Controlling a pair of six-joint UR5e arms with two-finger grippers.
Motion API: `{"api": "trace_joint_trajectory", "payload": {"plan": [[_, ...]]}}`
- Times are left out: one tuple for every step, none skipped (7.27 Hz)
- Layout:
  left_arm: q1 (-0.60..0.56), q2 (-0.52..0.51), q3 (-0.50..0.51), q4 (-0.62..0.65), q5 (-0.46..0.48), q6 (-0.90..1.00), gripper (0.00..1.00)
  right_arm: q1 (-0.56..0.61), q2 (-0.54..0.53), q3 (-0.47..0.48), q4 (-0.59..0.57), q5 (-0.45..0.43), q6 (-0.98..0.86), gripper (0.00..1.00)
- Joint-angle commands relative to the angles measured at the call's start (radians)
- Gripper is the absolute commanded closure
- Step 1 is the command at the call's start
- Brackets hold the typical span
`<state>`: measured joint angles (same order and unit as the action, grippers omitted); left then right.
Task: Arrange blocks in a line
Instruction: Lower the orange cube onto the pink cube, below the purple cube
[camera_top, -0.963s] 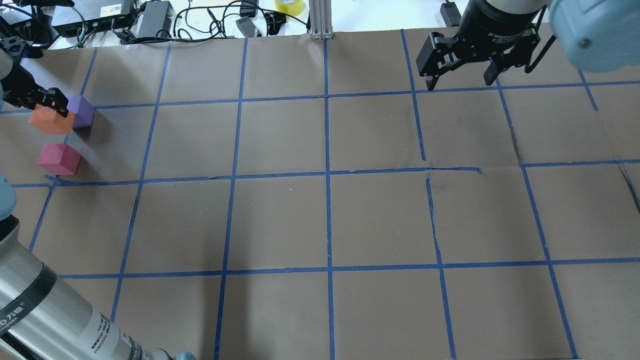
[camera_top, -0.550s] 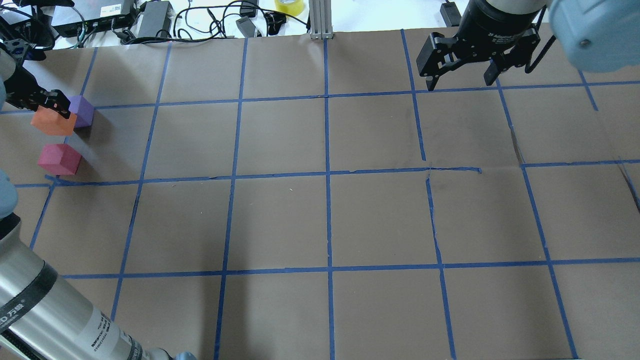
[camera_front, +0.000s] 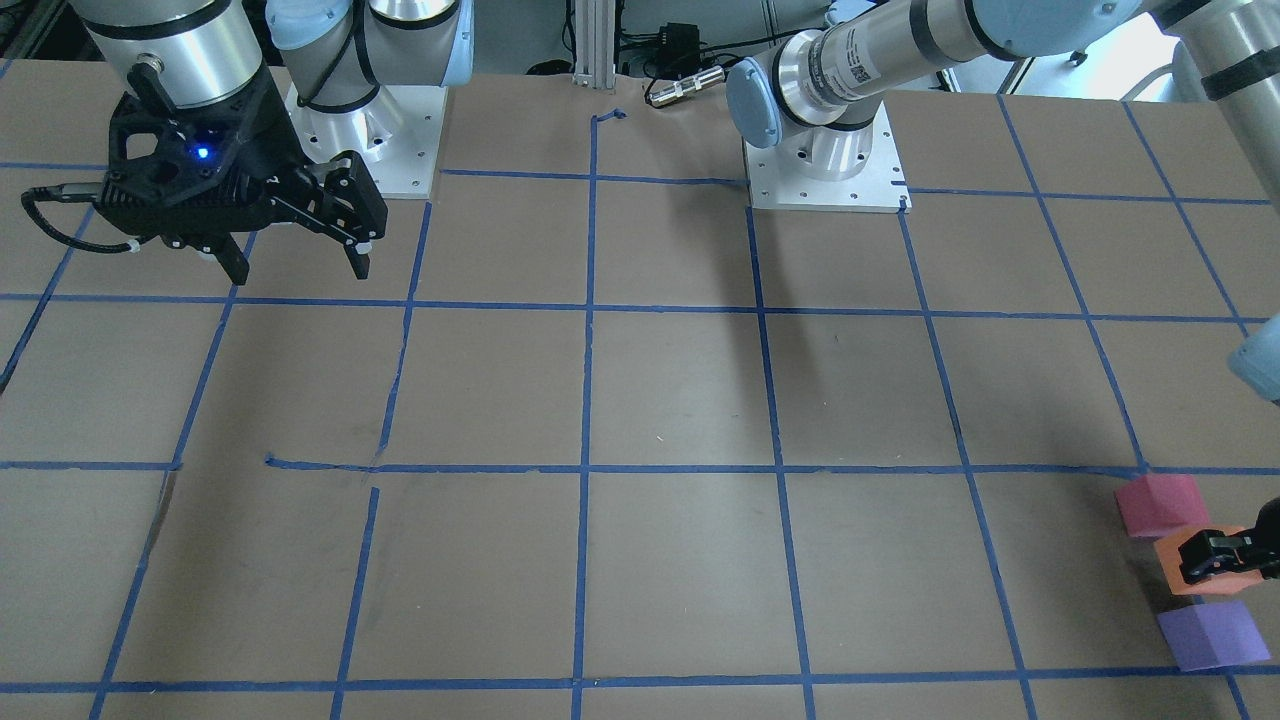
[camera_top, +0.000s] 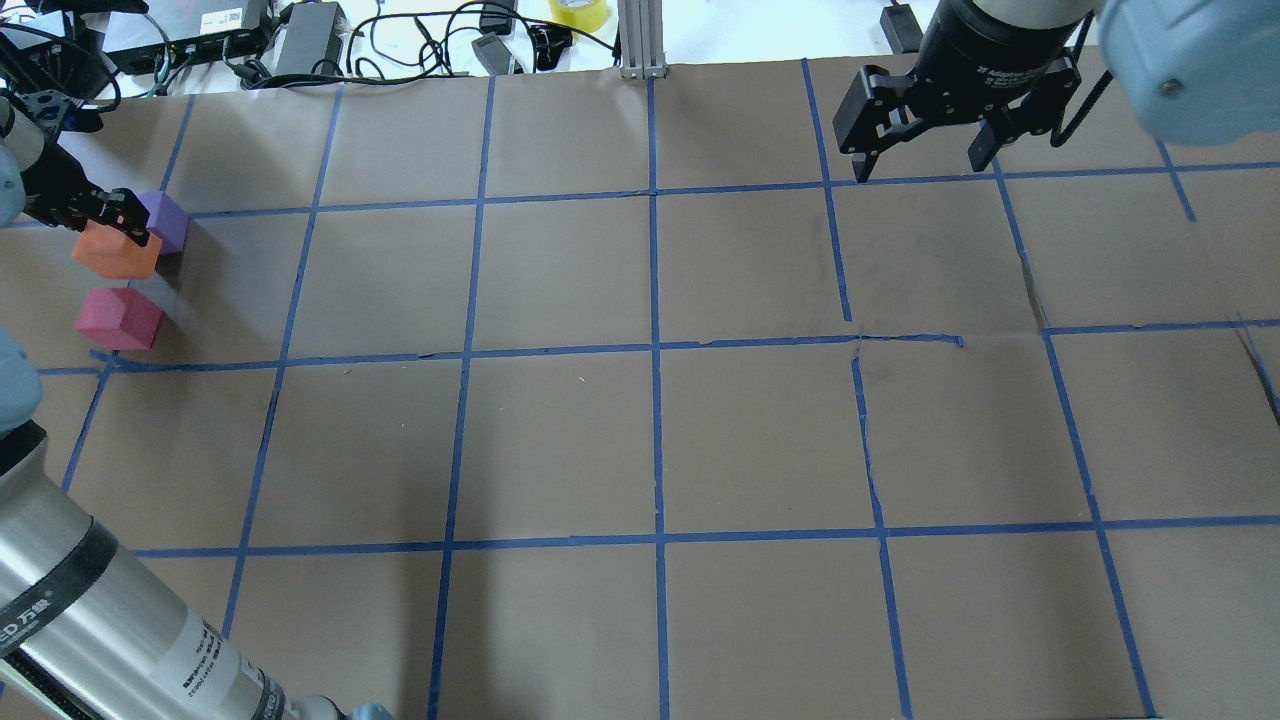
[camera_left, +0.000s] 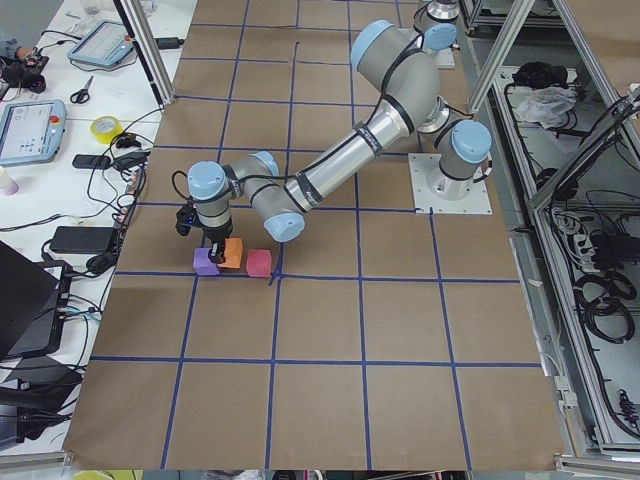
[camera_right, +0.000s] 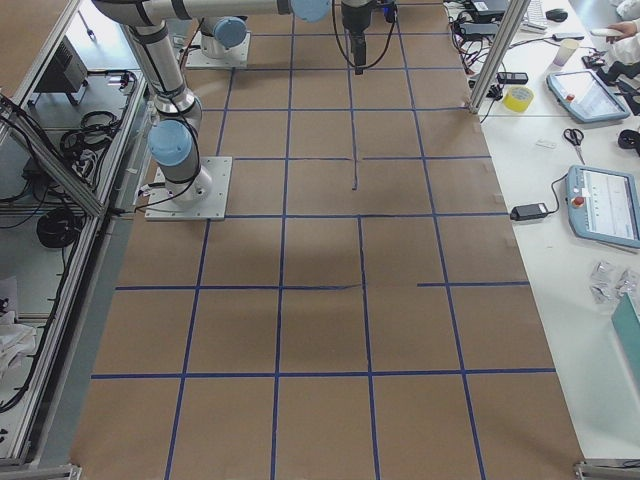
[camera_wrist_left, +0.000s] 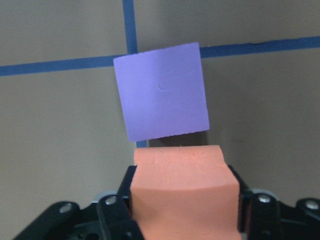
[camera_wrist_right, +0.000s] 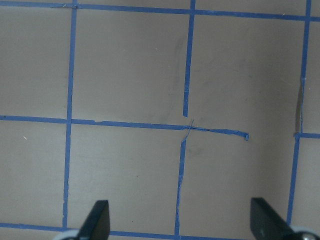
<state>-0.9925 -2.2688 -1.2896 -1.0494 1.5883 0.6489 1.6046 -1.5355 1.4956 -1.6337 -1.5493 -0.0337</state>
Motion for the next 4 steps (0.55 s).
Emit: {"api": "trace_joint_trajectory", "payload": {"plan": [[0.0,-0.018,0.0,0.002,-0.001,0.0,1.0,0.0,0.0,0.0,0.0,0.0,0.0,0.0],[0.0,-0.026,0.0,0.002,0.001,0.0,1.0,0.002,0.0,0.0,0.0,0.0,0.0,0.0],[0.0,-0.032,0.0,0.009,0.001,0.0,1.0,0.0,0.0,0.0,0.0,0.0,0.0,0.0],[0.0,-0.037,-0.005,0.021,0.001,0.0,1.0,0.002,0.0,0.0,0.0,0.0,0.0,0.0]]}}
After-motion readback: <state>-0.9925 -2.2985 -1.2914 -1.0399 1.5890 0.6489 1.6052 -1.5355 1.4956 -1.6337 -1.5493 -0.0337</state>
